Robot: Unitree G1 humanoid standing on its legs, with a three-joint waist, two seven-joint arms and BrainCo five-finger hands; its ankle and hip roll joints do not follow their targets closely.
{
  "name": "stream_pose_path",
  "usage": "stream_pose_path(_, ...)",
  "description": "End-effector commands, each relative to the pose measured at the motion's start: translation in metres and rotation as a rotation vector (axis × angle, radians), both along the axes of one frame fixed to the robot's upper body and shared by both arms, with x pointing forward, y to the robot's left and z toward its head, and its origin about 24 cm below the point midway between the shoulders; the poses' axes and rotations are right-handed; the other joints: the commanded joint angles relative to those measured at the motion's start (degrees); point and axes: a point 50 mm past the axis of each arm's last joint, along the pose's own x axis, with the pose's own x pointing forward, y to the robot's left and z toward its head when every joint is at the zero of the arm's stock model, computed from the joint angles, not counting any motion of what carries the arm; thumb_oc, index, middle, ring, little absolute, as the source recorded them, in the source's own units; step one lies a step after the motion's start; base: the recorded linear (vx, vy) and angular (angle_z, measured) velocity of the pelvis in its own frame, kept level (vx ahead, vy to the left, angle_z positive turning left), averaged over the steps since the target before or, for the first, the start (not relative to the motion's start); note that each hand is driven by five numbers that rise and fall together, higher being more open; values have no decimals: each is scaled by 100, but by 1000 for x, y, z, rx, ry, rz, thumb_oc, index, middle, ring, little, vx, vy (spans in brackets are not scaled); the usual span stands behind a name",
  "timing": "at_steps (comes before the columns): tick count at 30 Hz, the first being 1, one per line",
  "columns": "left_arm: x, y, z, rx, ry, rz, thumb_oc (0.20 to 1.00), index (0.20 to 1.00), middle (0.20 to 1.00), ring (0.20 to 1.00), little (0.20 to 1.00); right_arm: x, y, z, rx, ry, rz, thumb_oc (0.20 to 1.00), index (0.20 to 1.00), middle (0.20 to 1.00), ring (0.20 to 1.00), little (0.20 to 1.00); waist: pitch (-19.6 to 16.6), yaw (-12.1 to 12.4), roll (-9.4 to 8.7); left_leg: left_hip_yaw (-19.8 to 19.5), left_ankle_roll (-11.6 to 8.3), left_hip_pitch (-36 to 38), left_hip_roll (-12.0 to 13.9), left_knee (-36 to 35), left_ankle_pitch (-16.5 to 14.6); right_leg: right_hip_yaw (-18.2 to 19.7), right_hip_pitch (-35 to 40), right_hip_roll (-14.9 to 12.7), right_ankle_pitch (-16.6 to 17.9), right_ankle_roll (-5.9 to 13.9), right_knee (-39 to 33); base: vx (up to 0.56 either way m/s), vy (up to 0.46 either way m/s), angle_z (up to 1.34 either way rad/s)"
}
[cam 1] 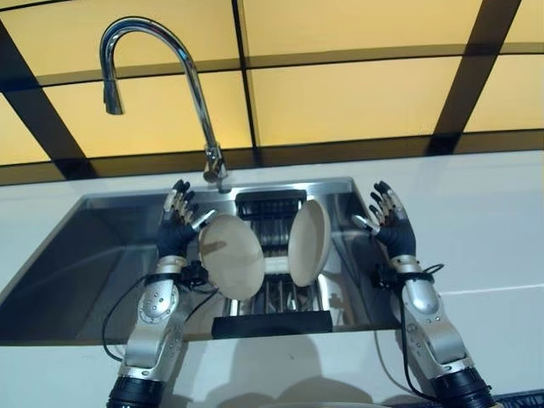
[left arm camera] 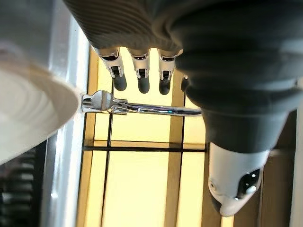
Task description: Pick up plates and place into dishwasher.
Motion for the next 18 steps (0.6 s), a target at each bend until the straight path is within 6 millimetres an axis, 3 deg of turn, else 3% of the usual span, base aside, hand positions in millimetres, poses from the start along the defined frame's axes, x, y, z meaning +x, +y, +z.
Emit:
stream_pose_path(1,5,21,16,52,-77,92,1000,1000,1000,1000,1000,0,-7,18,16,-85,-12,1000,1000,1000,1000,1000,-92,-50,-112,446,-242,269,387,191,-786,-229,-248,-359,463,536,-521,70,22,0)
stream_pose_path(18,-1,24,-13,-56,80,153,1000,1000,1000,1000,1000,-8,-10,6,-6,-31,-5,1000,1000,1000,1000,1000,75,-98,-103,440,-221,246,386,227,-730,-166,-263,-371,449,555,-458,70,12,-1)
